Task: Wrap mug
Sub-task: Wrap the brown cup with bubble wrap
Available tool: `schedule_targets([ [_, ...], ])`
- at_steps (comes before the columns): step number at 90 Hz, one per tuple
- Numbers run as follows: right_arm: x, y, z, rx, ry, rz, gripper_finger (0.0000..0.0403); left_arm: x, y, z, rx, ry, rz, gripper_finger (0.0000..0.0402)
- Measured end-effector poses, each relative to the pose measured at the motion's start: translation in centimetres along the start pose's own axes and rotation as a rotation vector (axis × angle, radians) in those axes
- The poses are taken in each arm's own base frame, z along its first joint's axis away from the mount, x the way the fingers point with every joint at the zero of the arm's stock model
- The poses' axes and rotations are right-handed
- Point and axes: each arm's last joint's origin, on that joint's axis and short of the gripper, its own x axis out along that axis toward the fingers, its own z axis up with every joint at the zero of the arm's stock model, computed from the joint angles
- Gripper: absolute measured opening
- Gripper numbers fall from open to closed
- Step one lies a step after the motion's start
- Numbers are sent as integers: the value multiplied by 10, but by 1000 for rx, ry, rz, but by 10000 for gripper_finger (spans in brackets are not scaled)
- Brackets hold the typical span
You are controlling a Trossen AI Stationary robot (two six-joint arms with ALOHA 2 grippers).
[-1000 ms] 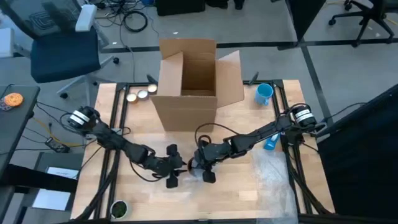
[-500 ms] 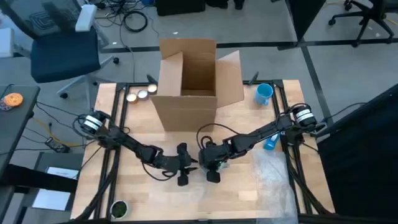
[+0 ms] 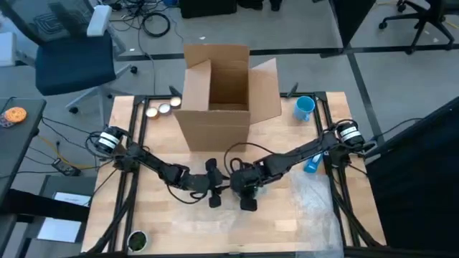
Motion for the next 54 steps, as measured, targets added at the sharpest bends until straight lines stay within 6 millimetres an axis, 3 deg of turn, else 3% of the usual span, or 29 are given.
schedule_targets([
  [33,-19,7,16,1,6,-1,103,0,1,-3,-1,17,0,117],
  [54,-51,12,26,-5,119,-19,103,0,0,-3,-3,16,-2,117],
])
